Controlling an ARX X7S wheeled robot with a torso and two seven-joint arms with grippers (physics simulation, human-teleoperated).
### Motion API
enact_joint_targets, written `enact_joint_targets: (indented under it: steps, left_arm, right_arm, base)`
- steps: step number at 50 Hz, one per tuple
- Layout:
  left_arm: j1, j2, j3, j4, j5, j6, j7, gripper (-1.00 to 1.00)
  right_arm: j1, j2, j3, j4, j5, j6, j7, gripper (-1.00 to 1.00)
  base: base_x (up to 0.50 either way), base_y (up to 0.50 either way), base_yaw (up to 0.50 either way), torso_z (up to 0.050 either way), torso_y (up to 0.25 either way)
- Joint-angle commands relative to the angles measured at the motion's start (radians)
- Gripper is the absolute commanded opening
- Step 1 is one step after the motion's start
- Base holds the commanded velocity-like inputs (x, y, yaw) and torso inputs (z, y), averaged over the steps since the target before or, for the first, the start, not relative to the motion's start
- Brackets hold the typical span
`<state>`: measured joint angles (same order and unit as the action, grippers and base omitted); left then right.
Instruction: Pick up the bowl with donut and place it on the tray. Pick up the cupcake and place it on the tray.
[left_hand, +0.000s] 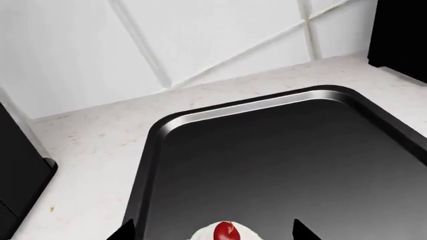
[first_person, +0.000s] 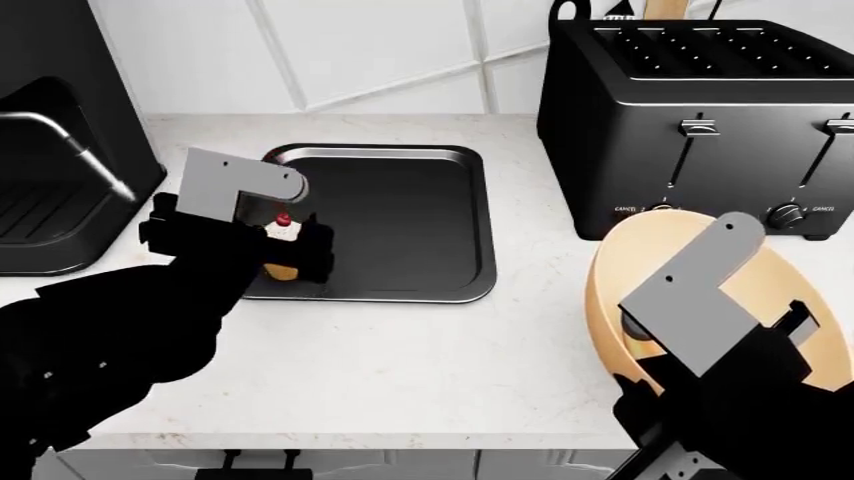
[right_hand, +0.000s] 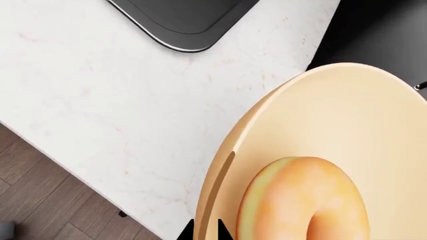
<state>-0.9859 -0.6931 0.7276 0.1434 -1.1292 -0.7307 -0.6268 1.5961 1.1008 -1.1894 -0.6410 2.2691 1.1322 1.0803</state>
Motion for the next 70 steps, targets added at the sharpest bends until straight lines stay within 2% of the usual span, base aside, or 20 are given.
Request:
enact_joint_targets:
  steps: [1,20,30,40,47,60,70]
  left_arm:
    - [-0.006,-0.047,-0.051,0.108,-0.06,-0.003,-0.043,1.0]
    - [0.066,-0.174,-0.155,0.313,-0.153,0.062,-0.101,1.0]
    - [0.17,-0.281,-0.23,0.44,-0.198,0.145,-0.137,1.0]
    - [0.313,-0.358,-0.27,0.54,-0.185,0.241,-0.151,1.0]
    - [0.365,-0.366,-0.277,0.542,-0.165,0.28,-0.138,1.0]
    - [0.359,-0.328,-0.249,0.518,-0.145,0.266,-0.114,1.0]
    - [0.371,-0.335,-0.255,0.52,-0.147,0.276,-0.111,1.0]
  right_arm:
    - [0.026,0.001,0.006,0.001,-0.016,0.014,0.012,-1.0]
    - [0.074,-0.038,-0.008,0.017,0.02,0.031,0.043,-1.0]
    - [0.101,-0.066,-0.024,0.027,0.045,0.038,0.069,-1.0]
    - [0.153,-0.151,-0.066,0.058,0.086,0.064,0.109,-1.0]
    - [0.167,-0.202,-0.079,0.073,0.089,0.071,0.11,-1.0]
    - [0.198,-0.274,-0.068,0.102,0.078,0.092,0.077,-1.0]
    - [0.23,-0.35,-0.043,0.15,0.042,0.128,0.025,-1.0]
  base:
    - [0.0,0.0,0.0,0.0,0.0]
    - [0.0,0.0,0.0,0.0,0.001]
    - [0.0,0.0,0.0,0.001,0.0]
    - [0.0,0.0,0.0,0.0,0.001]
    - [0.0,0.0,0.0,0.0,0.0]
    - [0.0,0.0,0.0,0.0,0.001]
    - [0.0,0.0,0.0,0.001,0.001]
